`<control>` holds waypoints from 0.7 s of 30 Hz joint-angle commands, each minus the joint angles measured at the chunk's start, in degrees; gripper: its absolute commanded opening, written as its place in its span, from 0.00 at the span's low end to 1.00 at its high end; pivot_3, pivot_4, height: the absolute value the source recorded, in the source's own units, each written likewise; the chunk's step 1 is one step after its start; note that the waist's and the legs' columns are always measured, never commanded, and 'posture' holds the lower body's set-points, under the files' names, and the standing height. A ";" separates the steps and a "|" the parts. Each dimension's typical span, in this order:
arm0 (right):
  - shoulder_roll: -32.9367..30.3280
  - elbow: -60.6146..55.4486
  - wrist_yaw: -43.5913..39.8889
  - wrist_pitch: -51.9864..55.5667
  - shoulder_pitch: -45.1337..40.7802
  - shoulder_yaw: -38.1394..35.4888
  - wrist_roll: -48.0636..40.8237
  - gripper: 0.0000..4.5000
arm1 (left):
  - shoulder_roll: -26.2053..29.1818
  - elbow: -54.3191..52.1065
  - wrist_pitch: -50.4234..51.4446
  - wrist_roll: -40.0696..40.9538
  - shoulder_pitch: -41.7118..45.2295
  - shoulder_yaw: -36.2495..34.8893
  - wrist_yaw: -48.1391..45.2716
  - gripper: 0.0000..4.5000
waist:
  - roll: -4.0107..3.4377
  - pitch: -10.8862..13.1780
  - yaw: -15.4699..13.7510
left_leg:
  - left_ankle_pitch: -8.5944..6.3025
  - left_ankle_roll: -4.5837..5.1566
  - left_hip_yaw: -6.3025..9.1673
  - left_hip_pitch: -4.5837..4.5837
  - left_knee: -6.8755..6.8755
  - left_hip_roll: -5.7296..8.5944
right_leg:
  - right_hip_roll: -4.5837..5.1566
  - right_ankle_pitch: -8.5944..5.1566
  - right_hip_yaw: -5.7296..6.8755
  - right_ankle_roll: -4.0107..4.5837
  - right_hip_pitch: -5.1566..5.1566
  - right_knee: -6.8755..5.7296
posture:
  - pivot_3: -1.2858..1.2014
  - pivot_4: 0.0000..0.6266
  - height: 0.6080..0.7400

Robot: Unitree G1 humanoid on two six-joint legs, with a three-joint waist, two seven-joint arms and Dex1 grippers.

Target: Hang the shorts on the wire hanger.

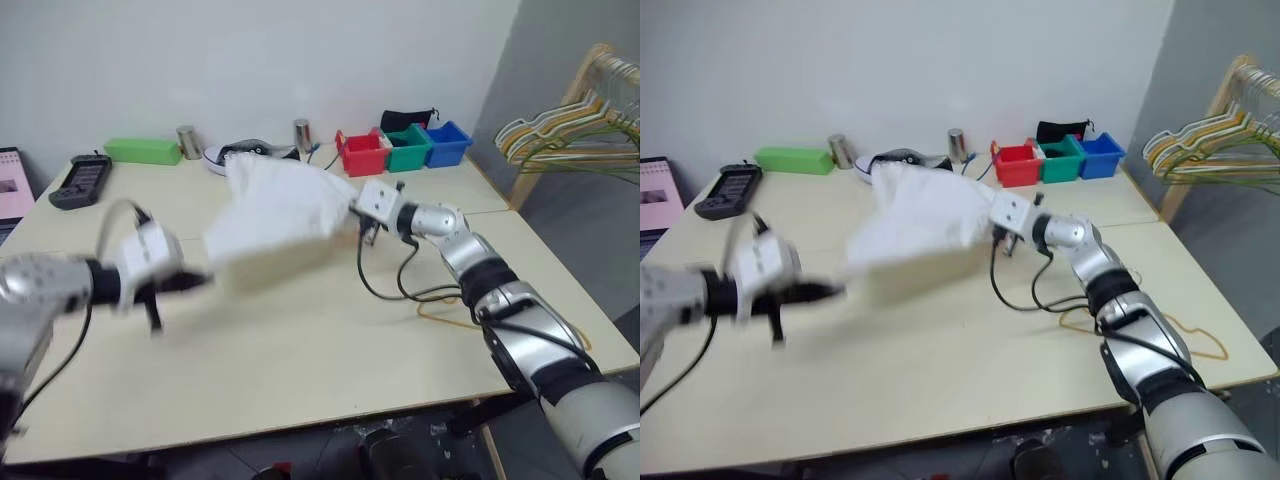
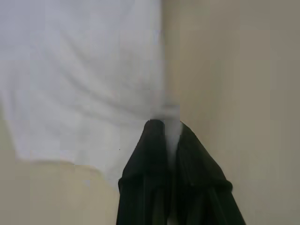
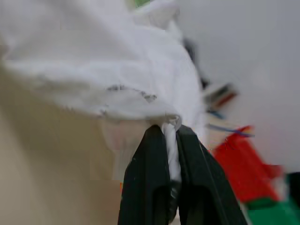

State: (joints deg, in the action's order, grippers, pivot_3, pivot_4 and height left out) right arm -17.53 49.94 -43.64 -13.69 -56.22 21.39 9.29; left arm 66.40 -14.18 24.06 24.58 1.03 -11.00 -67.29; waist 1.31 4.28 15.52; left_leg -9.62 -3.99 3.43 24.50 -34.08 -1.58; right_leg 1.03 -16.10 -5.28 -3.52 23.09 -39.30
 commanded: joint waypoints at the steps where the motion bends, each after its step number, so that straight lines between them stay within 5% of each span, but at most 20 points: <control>1: -1.50 -19.00 -8.39 6.71 6.88 1.61 -1.92 0.01 | 2.25 -4.76 2.18 -0.16 -4.13 -9.22 -0.41 0.05 | -0.01 0.04 -1.56 | 0.11 0.18 0.10 0.00 0.00 -0.01 | -0.05 0.01 0.12 0.03 0.00 -0.07 | 0.50 0.02 1.00; 7: -7.69 -39.66 -15.33 17.60 19.52 3.77 -1.37 0.01 | 1.33 -0.88 -5.57 -8.35 -9.17 -6.94 1.12 0.05 | -0.36 0.61 -3.97 | 0.04 0.07 0.25 -2.09 0.10 -0.12 | -0.08 -0.44 0.18 0.48 -1.69 0.33 | 0.50 0.04 1.00; 12: -13.36 -47.31 -18.59 22.80 24.03 4.29 -0.32 0.01 | 1.48 -1.35 -9.36 -10.84 -13.39 -5.01 -1.78 0.05 | -0.40 0.60 -4.45 | -0.01 -0.01 0.36 -1.69 0.15 -0.13 | 0.69 -0.33 1.12 0.66 -1.76 1.42 | 0.49 0.06 1.00; 16: -16.10 -52.74 -22.27 28.35 25.89 4.25 -2.69 0.01 | 1.77 1.16 -12.52 -13.33 -12.58 -2.76 -2.25 0.05 | -0.03 0.38 -5.01 | 0.05 0.09 -0.19 -1.69 0.11 -0.09 | 1.14 0.10 1.27 0.00 -1.70 1.26 | 0.48 0.06 1.00; 21: -17.83 -59.75 -25.68 33.05 28.59 5.21 -5.09 0.01 | 1.80 4.52 -14.71 -15.33 -8.60 0.96 -3.01 0.05 | -0.05 0.41 -6.26 | 0.16 0.35 -0.22 -1.53 0.21 -0.26 | 0.81 -0.46 1.39 0.27 -1.37 0.21 | 0.48 0.07 1.00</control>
State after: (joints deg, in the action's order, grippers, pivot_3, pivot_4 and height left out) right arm -34.37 -5.88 -67.53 18.21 -27.71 26.65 5.48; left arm 67.30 -10.77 11.06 10.46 -9.08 -10.94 -69.71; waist 1.26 4.69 9.26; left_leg -9.64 -3.51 3.23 22.98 -33.85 -2.03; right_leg 1.62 -16.55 -3.88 -3.30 21.73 -39.09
